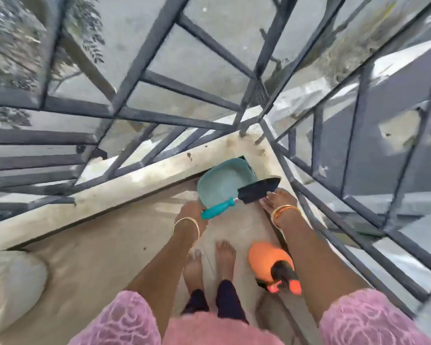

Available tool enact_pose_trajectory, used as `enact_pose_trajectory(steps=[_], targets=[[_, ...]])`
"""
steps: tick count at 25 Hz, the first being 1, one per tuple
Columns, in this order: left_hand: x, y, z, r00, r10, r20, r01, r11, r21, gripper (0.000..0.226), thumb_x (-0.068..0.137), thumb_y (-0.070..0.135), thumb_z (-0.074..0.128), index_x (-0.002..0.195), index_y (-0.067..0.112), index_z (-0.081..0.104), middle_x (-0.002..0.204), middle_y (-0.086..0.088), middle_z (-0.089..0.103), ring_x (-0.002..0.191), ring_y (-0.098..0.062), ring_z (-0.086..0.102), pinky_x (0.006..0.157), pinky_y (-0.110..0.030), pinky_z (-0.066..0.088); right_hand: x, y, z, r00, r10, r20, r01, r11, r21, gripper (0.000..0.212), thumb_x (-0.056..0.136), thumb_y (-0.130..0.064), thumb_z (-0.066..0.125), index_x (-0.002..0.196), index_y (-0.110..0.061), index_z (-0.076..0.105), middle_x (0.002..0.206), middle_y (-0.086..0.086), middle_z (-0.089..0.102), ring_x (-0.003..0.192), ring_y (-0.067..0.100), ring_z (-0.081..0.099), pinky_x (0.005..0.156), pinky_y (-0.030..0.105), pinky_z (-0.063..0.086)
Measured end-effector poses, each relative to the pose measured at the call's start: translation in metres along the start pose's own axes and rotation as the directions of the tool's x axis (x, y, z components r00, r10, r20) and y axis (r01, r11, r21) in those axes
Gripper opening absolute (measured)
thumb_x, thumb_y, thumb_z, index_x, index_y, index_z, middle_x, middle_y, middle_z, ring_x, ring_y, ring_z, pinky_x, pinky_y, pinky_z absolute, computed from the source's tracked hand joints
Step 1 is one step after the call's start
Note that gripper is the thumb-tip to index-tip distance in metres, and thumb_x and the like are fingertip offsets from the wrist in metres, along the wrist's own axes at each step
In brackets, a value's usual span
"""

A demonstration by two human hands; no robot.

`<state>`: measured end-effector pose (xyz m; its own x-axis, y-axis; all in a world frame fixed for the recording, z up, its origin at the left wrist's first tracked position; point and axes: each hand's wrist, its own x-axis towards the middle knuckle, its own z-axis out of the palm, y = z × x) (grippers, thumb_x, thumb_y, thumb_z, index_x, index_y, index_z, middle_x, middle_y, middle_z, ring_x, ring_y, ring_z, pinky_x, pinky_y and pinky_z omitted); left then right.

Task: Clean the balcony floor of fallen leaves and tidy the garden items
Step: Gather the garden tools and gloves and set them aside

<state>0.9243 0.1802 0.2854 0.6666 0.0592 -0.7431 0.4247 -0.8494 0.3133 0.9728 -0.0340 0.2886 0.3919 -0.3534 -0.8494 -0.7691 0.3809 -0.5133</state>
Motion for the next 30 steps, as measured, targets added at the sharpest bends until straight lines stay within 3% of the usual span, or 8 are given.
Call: enact_pose_trajectory(steps=[6,9,12,15,18,23,27,30], targets=[[0.156,0.006,0.079,0.983,0.175,-0.047,-0.148,0.926,0.347,0.033,0.096,0.024,0.045,0.128,0.013,0.049,0.127,-0.010,0.052,0.120,-0.029,0.048,0.097,-0.039,0.041,0.145,0.053,0.046,0.980,-0.112,-0.162,0.111,0.994,-0.016,0.023,0.092,0.010,0.043,0.082,-0.008,0.054,0.057,0.011,0.061,0.043,0.015,0.058,0.048,0.026,0.056],[0.196,0.014,0.095,0.975,0.219,-0.021,-0.196,0.908,0.369,0.033,0.099,0.016,0.039,0.131,0.010,0.046,0.132,-0.011,0.047,0.126,-0.028,0.040,0.099,-0.037,0.038,0.194,0.075,0.064,0.942,-0.218,-0.256,0.182,0.971,-0.155,0.019,0.086,0.008,0.052,0.092,-0.008,0.059,0.073,0.015,0.060,0.041,0.010,0.055,0.070,0.044,0.058],[0.228,0.012,0.106,0.985,0.171,0.016,-0.163,0.897,0.411,0.034,0.098,0.014,0.039,0.131,0.009,0.046,0.132,-0.012,0.048,0.127,-0.028,0.039,0.101,-0.037,0.037,0.225,0.077,0.074,0.983,-0.131,-0.127,0.103,0.974,-0.202,0.025,0.089,0.006,0.048,0.113,0.001,0.054,0.074,0.010,0.054,0.056,0.017,0.053,0.084,0.046,0.052],[0.245,0.002,0.116,0.987,0.115,0.113,-0.152,0.896,0.418,0.037,0.098,0.014,0.042,0.135,0.010,0.045,0.132,-0.012,0.049,0.128,-0.028,0.040,0.102,-0.039,0.039,0.247,0.087,0.086,0.995,-0.063,-0.071,0.033,0.931,-0.364,0.029,0.088,-0.001,0.053,0.116,0.007,0.054,0.095,0.015,0.061,0.076,0.025,0.057,0.090,0.046,0.052],[0.246,-0.005,0.125,0.963,0.058,0.263,-0.165,0.899,0.406,0.042,0.094,0.011,0.046,0.137,0.014,0.043,0.134,-0.011,0.052,0.124,-0.030,0.049,0.103,-0.041,0.043,0.254,0.101,0.097,0.959,-0.143,-0.244,0.052,0.937,-0.345,0.013,0.082,-0.004,0.063,0.093,-0.009,0.067,0.089,0.012,0.068,0.081,0.028,0.066,0.083,0.039,0.056],[0.232,-0.014,0.120,0.947,0.005,0.321,-0.128,0.923,0.364,0.047,0.095,0.013,0.047,0.141,0.014,0.037,0.138,-0.010,0.048,0.124,-0.030,0.049,0.104,-0.040,0.042,0.252,0.109,0.092,0.971,-0.126,-0.204,0.023,0.896,-0.443,0.014,0.082,-0.008,0.064,0.072,-0.019,0.063,0.088,0.013,0.070,0.081,0.028,0.064,0.087,0.043,0.054],[0.200,-0.013,0.105,0.974,0.040,0.222,-0.114,0.935,0.335,0.040,0.095,0.014,0.043,0.135,0.013,0.041,0.135,-0.011,0.048,0.122,-0.030,0.049,0.102,-0.042,0.044,0.202,0.107,0.083,0.964,-0.227,-0.134,0.064,0.695,-0.716,0.017,0.089,-0.015,0.051,0.096,-0.013,0.066,0.095,0.011,0.065,0.092,0.034,0.060,0.082,0.035,0.048],[0.161,-0.017,0.092,0.988,0.065,0.137,-0.110,0.928,0.355,0.037,0.096,0.017,0.041,0.132,0.011,0.042,0.132,-0.012,0.047,0.122,-0.030,0.045,0.097,-0.043,0.041,0.146,0.115,0.081,0.873,-0.423,0.242,0.395,0.324,-0.859,0.020,0.091,-0.015,0.045,0.090,-0.003,0.062,0.087,0.020,0.064,0.084,0.038,0.058,0.067,0.035,0.041]])
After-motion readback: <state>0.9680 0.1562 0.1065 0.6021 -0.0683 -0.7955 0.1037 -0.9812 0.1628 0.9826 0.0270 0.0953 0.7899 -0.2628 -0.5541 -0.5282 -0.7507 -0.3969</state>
